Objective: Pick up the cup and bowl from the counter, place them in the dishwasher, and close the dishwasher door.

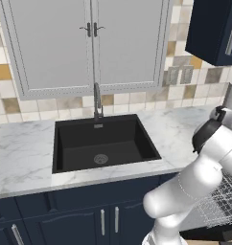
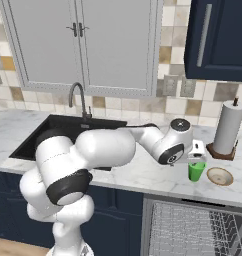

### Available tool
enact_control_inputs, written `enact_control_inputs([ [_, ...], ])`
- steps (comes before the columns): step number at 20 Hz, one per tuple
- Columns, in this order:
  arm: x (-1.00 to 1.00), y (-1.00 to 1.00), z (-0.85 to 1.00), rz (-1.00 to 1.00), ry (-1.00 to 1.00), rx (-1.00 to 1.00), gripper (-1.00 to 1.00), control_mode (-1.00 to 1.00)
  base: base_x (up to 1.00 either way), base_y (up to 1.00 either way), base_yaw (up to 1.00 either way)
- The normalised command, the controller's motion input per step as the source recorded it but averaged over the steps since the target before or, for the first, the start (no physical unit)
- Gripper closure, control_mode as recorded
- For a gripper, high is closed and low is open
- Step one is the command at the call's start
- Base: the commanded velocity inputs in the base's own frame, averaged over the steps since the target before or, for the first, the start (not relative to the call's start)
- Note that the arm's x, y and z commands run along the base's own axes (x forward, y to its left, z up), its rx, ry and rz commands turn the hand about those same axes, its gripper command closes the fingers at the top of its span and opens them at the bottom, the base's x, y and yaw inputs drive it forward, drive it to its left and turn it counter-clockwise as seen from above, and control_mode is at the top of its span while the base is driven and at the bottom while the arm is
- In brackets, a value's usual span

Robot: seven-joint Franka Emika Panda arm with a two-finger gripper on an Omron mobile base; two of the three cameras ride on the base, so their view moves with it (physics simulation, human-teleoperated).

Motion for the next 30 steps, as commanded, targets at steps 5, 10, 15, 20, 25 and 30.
enact_control_inputs([
  [5,0.25,-0.21,-0.17,0.0,0.0,0.0,-1.0,-1.0,0.0,0.0,0.0],
  [10,0.25,-0.26,-0.14,0.0,0.0,0.0,-1.0,-1.0,0.0,0.0,0.0],
  [15,0.23,-0.27,-0.11,0.0,0.0,0.0,-1.0,-1.0,0.0,0.0,0.0],
  [20,0.26,-0.28,-0.06,0.0,0.0,0.0,-1.0,-1.0,0.0,0.0,0.0],
  [25,0.24,-0.27,-0.09,0.0,0.0,0.0,-1.0,-1.0,0.0,0.0,0.0],
  [30,0.18,-0.14,-0.16,0.0,0.0,0.0,1.0,-1.0,0.0,0.0,0.0],
])
